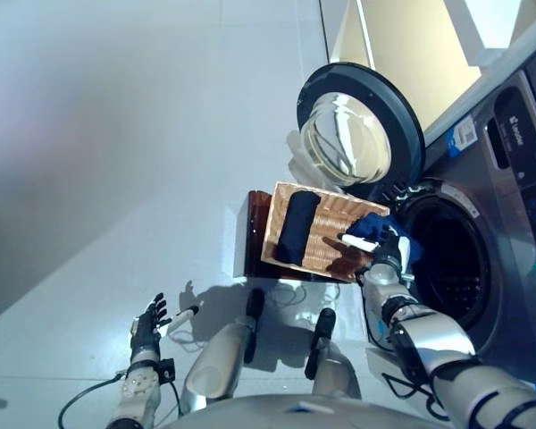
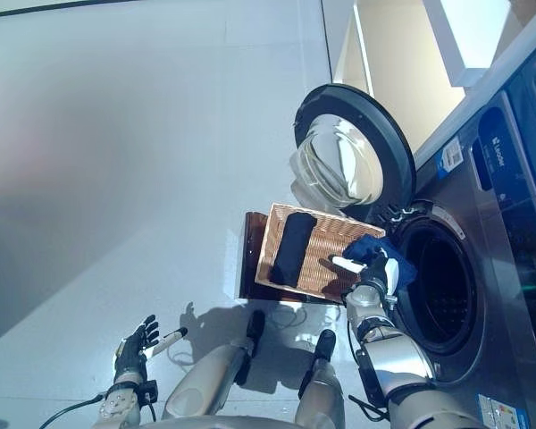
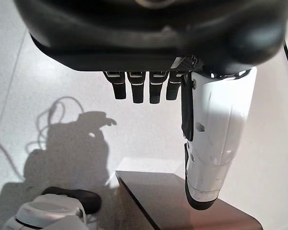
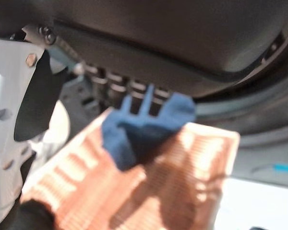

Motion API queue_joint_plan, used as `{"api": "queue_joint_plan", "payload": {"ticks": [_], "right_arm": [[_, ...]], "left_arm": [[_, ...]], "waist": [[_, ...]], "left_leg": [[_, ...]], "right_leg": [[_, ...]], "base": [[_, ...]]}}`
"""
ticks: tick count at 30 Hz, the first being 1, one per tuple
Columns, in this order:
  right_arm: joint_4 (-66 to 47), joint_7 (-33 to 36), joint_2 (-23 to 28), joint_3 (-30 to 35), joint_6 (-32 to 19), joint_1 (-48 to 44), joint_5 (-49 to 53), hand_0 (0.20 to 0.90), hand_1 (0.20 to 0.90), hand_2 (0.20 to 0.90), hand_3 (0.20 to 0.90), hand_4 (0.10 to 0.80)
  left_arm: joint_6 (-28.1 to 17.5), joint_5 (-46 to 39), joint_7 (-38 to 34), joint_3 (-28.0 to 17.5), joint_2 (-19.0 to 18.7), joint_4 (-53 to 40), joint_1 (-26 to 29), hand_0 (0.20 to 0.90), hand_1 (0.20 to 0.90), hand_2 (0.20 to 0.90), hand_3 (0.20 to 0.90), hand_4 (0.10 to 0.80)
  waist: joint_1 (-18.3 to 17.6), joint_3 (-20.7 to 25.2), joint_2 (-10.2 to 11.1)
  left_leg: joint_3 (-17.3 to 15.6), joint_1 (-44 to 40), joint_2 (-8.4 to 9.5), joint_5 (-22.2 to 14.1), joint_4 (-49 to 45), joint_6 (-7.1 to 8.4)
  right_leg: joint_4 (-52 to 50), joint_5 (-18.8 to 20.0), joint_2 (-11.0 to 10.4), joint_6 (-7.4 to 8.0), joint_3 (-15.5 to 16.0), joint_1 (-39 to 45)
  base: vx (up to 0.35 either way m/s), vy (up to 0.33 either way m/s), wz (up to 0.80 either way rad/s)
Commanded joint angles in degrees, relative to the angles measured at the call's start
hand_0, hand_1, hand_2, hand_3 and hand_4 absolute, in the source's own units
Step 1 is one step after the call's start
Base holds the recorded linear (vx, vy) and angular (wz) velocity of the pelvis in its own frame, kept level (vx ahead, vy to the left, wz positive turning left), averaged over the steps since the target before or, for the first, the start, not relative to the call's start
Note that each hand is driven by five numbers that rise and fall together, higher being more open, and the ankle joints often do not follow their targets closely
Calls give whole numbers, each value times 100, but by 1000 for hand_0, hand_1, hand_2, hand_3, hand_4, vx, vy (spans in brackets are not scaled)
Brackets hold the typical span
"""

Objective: Pick up the clothes and place them into the washing machine

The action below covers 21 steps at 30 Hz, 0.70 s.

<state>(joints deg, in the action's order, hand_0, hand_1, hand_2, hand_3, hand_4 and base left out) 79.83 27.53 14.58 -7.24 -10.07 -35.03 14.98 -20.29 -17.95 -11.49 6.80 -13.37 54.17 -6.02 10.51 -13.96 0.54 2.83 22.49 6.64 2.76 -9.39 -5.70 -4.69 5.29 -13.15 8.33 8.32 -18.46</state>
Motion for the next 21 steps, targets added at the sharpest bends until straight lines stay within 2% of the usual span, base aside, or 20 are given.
{"api": "queue_joint_plan", "payload": {"ticks": [1, 4, 5, 7, 13, 14, 17, 21], "right_arm": [[-12, 244, 353, -91, -244, -162, -133, 900, 900, 900, 900, 800], [-24, 284, 342, -126, -222, -187, -184, 900, 900, 900, 900, 800], [114, 515, 397, -293, -2, -314, -622, 900, 900, 900, 900, 800], [266, 611, 472, -392, 128, -416, -850, 900, 900, 900, 900, 800], [463, 1056, 886, -1377, 956, -871, -2650, 900, 900, 900, 900, 800], [629, 1099, 1105, -1694, 1260, -1102, -3169, 900, 900, 900, 900, 800], [848, 1049, 1349, -1826, 1448, -1374, -3367, 900, 900, 900, 900, 800], [961, 1110, 1565, -1982, 1660, -1562, -3637, 900, 900, 900, 900, 800]], "left_arm": [[-171, 166, -201, -290, -267, 47, -104, 900, 900, 900, 900, 800], [-174, 176, -225, -298, -267, -22, -157, 900, 900, 900, 900, 800], [-167, 187, -273, -288, -283, 87, -104, 900, 900, 900, 900, 800], [-158, 201, -296, -268, -285, 102, -79, 900, 900, 900, 900, 800], [-176, 284, -405, -129, -290, -102, 26, 900, 900, 900, 900, 800], [-171, 314, -361, -42, -304, -430, -81, 900, 900, 900, 900, 800], [-146, 310, -284, 64, -325, -697, -244, 900, 900, 900, 900, 800], [-108, 227, -275, 172, -290, -735, -183, 900, 900, 900, 900, 800]], "waist": [[207, 155, -155], [201, 133, -164], [193, 79, -188], [207, 43, -219], [215, -306, -471], [241, -395, -542], [266, -479, -611], [254, -549, -640]], "left_leg": [[-10, 279, -43, -258, -178, 465], [-21, 290, -52, -256, -182, 462], [-32, 353, -57, -273, -259, 454], [-34, 407, -48, -277, -298, 447], [-63, 777, 0, -217, -500, 458], [-57, 895, 9, -195, -559, 463], [-58, 1047, 4, -190, -663, 464], [-80, 1230, -2, -207, -784, 465]], "right_leg": [[-257, -135, 91, -333, 75, -97], [-294, -145, 95, -342, 46, -137], [-378, -151, 91, -351, 13, -229], [-431, -153, 87, -360, 8, -294], [-711, -183, 84, -435, -27, -686], [-798, -192, 81, -461, -15, -803], [-919, -222, 76, -481, -24, -962], [-1074, -255, 76, -515, -46, -1153]], "base": [[-12, -5, 5], [0, 0, 1], [-31, 13, 0], [-53, 14, -2], [-98, 10, 1], [-80, -1, 7], [-44, 2, 6], [-14, 4, 1]]}}
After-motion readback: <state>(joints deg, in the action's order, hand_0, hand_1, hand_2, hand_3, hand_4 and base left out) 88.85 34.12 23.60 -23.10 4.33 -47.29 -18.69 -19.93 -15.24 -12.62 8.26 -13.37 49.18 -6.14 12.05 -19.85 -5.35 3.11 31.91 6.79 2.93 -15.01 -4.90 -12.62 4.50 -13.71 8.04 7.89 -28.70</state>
